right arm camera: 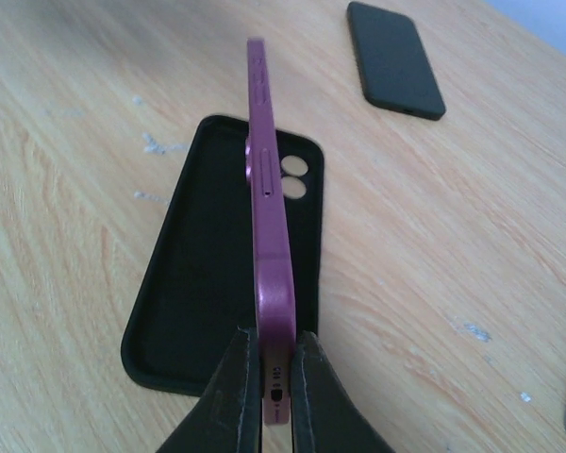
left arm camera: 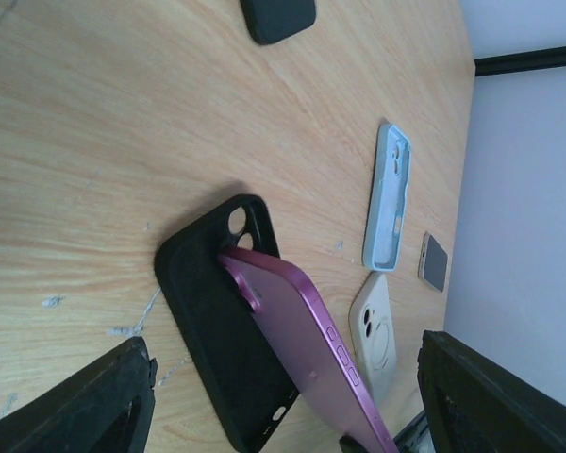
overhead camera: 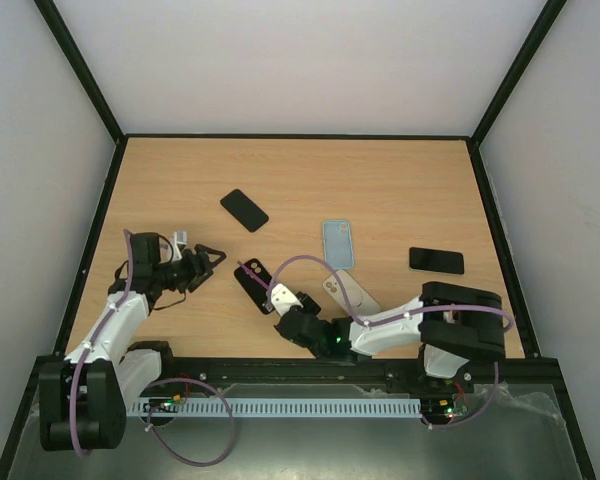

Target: Put the phone into the phone case

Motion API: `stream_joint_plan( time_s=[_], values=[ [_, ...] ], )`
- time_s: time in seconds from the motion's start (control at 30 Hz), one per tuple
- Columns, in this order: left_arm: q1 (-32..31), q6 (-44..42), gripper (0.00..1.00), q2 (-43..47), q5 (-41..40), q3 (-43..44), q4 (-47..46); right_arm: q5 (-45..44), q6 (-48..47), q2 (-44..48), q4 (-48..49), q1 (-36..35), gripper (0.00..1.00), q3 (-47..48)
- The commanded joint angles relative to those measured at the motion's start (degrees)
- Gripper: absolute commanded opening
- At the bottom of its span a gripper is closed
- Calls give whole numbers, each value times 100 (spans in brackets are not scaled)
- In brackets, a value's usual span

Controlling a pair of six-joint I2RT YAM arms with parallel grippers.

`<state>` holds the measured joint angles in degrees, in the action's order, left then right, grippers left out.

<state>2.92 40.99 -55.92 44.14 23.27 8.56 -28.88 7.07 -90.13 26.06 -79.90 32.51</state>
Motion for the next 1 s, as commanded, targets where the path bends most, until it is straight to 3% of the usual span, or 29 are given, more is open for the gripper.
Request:
stream_joint_plan(
  time_s=[0.0, 0.33, 0.6, 0.97],
  values=[
    [-52, 174, 75, 8, 241, -259, -189, -521, -339, -396, 594, -170, 2, 250],
    [-794, 411, 65, -195, -210, -339, -571, -950, -76, -1152, -28, -447, 14, 776],
    [-981, 581, 58, -459, -452, -507, -993, -945, 213, -1270, -127, -456, 22, 857],
    [-1090, 661, 35, -1157, -617, -588, -1601, -313, 828, -1060, -571, -455, 34, 966]
  ],
)
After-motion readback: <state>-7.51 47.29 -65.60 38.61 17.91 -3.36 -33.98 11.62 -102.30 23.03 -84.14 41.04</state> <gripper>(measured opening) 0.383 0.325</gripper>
